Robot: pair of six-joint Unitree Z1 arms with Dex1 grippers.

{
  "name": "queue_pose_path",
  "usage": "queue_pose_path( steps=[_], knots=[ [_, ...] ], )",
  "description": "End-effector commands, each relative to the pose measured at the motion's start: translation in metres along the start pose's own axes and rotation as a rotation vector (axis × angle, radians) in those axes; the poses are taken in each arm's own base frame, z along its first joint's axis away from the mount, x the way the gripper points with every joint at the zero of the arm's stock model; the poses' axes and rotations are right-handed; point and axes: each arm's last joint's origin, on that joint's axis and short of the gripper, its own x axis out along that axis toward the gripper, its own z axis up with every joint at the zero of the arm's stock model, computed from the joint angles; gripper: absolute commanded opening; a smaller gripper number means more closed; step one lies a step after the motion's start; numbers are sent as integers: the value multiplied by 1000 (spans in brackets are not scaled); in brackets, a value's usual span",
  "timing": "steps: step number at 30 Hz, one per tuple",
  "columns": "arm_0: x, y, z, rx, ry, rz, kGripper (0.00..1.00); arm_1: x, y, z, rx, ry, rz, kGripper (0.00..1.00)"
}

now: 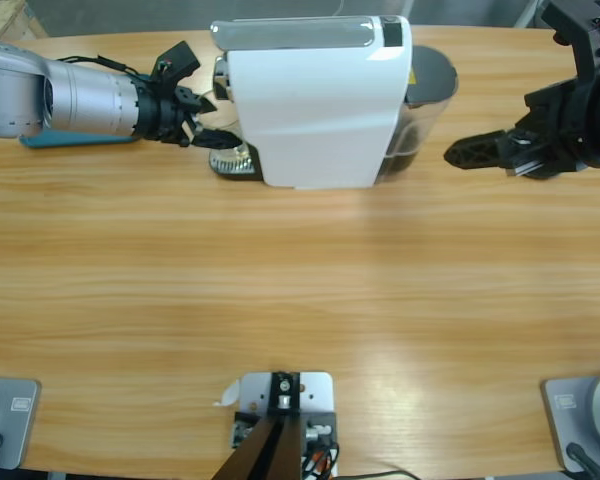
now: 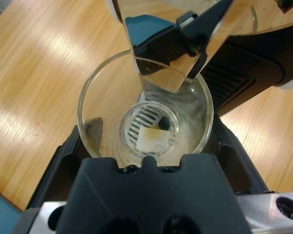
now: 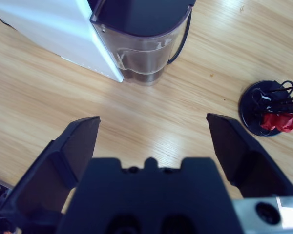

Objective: Pour coffee

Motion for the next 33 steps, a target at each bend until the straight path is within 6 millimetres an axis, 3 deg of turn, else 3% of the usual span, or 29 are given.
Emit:
queue_pose_path(
  steps=[1,14,15,16,17,18,28,33],
  knots=[
    [13,-9,-14,-7,49,-44,0,14,-2,-4,-7,44,-7,1000],
    [5,-17,-15,2,49,-53,0,14,-2,-6,-7,43,-7,1000],
    [6,-16,-15,1,54,-47,125,15,-2,-7,-7,43,-6,1000],
    [9,-16,-15,-5,59,-42,682,15,-2,-7,-7,44,-6,1000],
    [10,-15,-16,-14,63,-37,914,15,-2,-7,-7,45,-6,1000],
    [10,-15,-16,-24,66,-32,992,15,-2,-7,-7,45,-6,1000],
    [0,-15,-12,-58,34,-11,996,14,-2,-6,-6,42,6,1000],
    [-33,-16,-15,-67,18,40,996,11,-1,0,-10,20,9,1000]
  ],
)
